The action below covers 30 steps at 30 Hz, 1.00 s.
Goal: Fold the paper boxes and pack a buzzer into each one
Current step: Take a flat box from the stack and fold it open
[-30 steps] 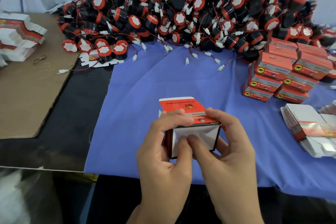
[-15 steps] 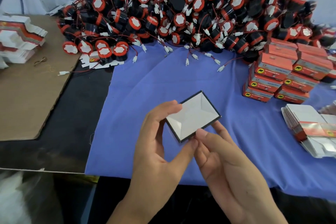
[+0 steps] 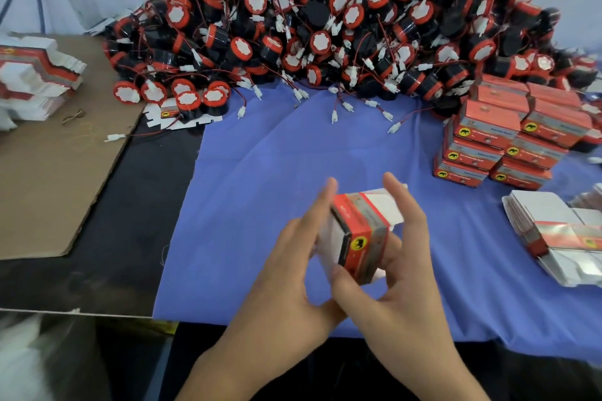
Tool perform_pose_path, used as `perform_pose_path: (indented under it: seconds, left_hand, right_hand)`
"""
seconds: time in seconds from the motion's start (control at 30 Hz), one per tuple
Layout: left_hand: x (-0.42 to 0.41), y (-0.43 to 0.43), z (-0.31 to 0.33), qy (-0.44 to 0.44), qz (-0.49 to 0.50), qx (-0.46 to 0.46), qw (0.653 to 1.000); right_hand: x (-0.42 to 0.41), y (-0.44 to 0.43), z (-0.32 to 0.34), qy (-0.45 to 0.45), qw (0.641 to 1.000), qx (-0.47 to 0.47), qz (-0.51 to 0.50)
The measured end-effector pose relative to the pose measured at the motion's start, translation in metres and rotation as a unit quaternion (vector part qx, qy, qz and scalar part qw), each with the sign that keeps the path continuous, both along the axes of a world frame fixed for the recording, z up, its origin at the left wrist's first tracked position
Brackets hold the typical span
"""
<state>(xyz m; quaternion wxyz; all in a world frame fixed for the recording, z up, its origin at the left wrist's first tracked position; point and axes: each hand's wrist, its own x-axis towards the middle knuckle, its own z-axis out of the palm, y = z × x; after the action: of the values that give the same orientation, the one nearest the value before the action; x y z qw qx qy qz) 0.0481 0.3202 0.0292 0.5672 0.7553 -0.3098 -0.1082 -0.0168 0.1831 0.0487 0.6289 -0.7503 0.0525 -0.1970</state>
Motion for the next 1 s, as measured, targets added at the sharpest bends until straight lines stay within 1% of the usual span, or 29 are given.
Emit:
perform_pose_path:
  seconds: [0.07, 0.13, 0.17, 0.23, 0.27, 0.33, 0.37, 0.4, 0.43, 0.47, 0.5, 0.53, 0.57, 0.6, 0.63, 0.67, 0.73, 0.87, 0.93, 1.0]
  left_hand:
    - [0.002, 0.0, -0.001, -0.035, 0.01, 0.026, 0.999]
    - [0.004, -0.002, -0.003, -0.043, 0.041, 0.004, 0.998]
    - [0.004, -0.003, -0.003, -0.035, 0.049, -0.018, 0.998]
    - [0.005, -0.007, -0.007, 0.001, 0.066, -0.068, 0.995]
    - [0.005, -0.009, -0.01, 0.027, 0.085, -0.092, 0.992]
    - [0.006, -0.013, -0.016, 0.085, 0.132, -0.139, 0.978]
    - [0.007, -0.015, -0.019, 0.107, 0.144, -0.153, 0.972]
    - [0.008, -0.016, -0.023, 0.123, 0.145, -0.162, 0.968]
    - [0.009, -0.018, -0.026, 0.134, 0.141, -0.165, 0.967]
    - [0.01, -0.019, -0.03, 0.138, 0.139, -0.162, 0.967]
    - [0.011, -0.019, -0.035, 0.122, 0.142, -0.141, 0.972]
    - [0.014, -0.019, -0.042, 0.083, 0.153, -0.095, 0.98]
    - [0.016, -0.018, -0.05, 0.025, 0.166, -0.014, 0.986]
    - [0.018, -0.017, -0.058, -0.037, 0.178, 0.072, 0.981]
    - [0.019, -0.015, -0.065, -0.082, 0.187, 0.14, 0.969]
    - [0.018, -0.013, -0.072, -0.103, 0.193, 0.178, 0.959]
    - [0.015, -0.007, -0.083, -0.114, 0.206, 0.186, 0.954]
    - [0.011, -0.002, -0.089, -0.081, 0.224, 0.164, 0.957]
    - [0.011, -0.002, -0.087, -0.047, 0.227, 0.163, 0.959]
    - [0.011, 0.0, -0.083, 0.006, 0.219, 0.148, 0.964]
  right_hand:
    - [0.0, -0.009, 0.001, 0.031, 0.993, -0.109, 0.022]
    - [-0.001, -0.017, 0.003, 0.061, 0.975, -0.206, 0.06]
    - [0.0, -0.018, 0.004, 0.056, 0.964, -0.251, 0.067]
    - [0.003, -0.018, 0.007, -0.006, 0.946, -0.323, 0.029]
    - [0.004, -0.018, 0.006, -0.042, 0.942, -0.333, -0.016]
    - [0.006, -0.021, -0.001, -0.091, 0.936, -0.313, -0.133]
    - [0.007, -0.023, -0.006, -0.088, 0.946, -0.265, -0.165]
    - [0.008, -0.025, -0.013, -0.073, 0.97, -0.173, -0.152]
    - [0.009, -0.025, -0.022, -0.054, 0.991, -0.057, -0.106]
    - [0.011, -0.024, -0.031, -0.042, 0.997, 0.033, -0.061]
    - [0.014, -0.022, -0.042, -0.036, 0.996, 0.07, -0.043]
    - [0.017, -0.021, -0.054, -0.024, 0.997, 0.058, -0.054]
    - [0.018, -0.02, -0.066, -0.008, 0.997, 0.044, -0.068]
    - [0.019, -0.019, -0.076, 0.012, 0.996, 0.039, -0.084]
    - [0.019, -0.018, -0.085, 0.03, 0.994, 0.045, -0.095]
    - [0.017, -0.018, -0.093, 0.043, 0.993, 0.04, -0.101]
    - [0.014, -0.017, -0.1, 0.055, 0.993, 0.014, -0.108]
    - [0.012, -0.019, -0.102, 0.068, 0.993, 0.025, -0.09]
    - [0.009, -0.023, -0.101, 0.082, 0.993, 0.042, -0.068]
    - [0.005, -0.032, -0.102, 0.093, 0.992, 0.075, -0.026]
